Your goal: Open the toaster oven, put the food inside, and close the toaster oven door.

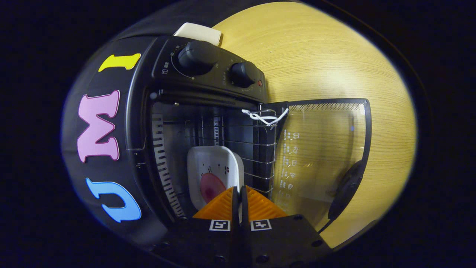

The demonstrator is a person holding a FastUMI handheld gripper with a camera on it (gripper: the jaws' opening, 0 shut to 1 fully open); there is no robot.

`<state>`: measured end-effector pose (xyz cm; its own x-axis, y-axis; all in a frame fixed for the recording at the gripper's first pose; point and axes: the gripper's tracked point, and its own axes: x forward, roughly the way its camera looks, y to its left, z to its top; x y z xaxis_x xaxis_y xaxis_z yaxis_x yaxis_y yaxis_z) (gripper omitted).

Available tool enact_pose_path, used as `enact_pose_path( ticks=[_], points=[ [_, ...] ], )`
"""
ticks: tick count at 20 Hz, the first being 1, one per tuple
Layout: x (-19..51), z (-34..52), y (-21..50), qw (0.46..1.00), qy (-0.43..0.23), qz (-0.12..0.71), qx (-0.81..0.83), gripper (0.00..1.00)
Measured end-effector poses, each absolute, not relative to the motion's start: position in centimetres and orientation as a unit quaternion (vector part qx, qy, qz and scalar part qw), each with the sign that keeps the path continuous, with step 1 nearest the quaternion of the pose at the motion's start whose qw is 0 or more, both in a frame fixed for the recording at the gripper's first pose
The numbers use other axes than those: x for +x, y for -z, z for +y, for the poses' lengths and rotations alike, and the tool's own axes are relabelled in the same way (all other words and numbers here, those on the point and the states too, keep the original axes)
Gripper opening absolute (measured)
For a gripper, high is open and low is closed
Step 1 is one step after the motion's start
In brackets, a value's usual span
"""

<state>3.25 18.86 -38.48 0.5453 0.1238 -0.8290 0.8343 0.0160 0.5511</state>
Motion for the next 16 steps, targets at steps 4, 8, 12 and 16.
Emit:
enact_pose_path(
  ticks=[4,8,12,16],
  points=[
    [3.6,19.4,38.8,0.595,0.299,0.369,0.649,0.11],
    [3.4,19.6,37.5,0.593,0.281,0.359,0.664,0.51],
    [2.0,20.1,37.1,0.613,0.245,0.397,0.637,0.75],
    [-0.2,20.0,35.5,0.664,0.182,0.444,0.573,0.99]
  ],
)
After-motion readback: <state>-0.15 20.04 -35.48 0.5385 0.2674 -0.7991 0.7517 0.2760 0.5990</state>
